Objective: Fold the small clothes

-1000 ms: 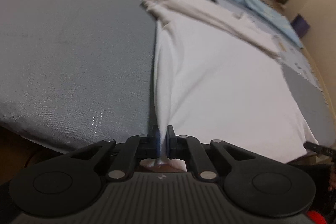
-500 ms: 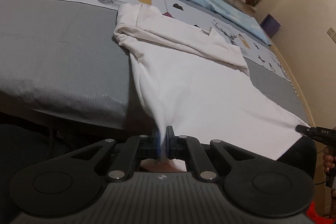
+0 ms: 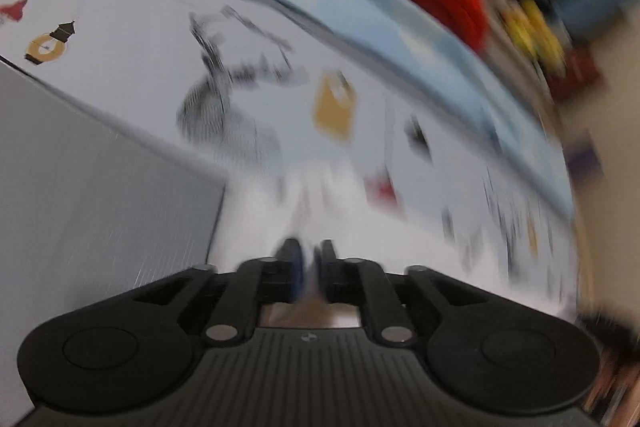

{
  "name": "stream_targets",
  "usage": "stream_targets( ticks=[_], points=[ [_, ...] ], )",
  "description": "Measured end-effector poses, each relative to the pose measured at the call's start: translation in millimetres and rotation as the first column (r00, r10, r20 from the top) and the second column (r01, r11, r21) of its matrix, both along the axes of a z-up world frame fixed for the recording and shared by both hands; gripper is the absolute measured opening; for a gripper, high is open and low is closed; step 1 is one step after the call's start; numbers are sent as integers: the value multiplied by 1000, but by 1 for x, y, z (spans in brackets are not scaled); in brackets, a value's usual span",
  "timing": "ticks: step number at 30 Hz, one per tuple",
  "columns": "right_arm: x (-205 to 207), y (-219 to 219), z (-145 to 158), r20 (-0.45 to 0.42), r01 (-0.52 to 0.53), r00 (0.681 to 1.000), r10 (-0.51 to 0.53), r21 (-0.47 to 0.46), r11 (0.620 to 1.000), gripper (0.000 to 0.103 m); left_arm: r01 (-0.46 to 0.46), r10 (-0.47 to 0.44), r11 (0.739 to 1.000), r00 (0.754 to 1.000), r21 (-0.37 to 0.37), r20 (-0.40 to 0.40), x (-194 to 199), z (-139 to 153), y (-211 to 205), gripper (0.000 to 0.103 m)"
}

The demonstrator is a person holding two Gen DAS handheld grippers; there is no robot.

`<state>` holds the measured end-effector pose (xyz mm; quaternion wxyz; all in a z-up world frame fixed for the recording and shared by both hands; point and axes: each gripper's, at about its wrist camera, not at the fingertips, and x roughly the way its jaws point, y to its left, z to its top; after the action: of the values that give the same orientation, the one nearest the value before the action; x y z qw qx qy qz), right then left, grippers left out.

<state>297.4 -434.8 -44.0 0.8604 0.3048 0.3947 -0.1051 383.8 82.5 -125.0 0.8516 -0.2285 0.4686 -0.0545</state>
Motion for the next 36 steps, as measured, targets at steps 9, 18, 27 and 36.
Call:
stream_targets(
  ticks=[9,18,27,36],
  points=[
    [-15,-3,-66,75,53,996,-54,14,999,58,-103,102,995,992,8,79,26,-43,21,85],
    [16,12,-80,96,-75,992,84,-99,992,58,116,-132,987,981,115,145,35,-69,-24,85],
    [48,36,-107,57,-103,991,117,-212,972,6,89,-98,994,982,64,160,61,-77,-33,7],
    [47,21,-96,95,4,995,16,-201,980,7,-2,-17,993,988,120,153,66,-79,-20,8]
  ],
)
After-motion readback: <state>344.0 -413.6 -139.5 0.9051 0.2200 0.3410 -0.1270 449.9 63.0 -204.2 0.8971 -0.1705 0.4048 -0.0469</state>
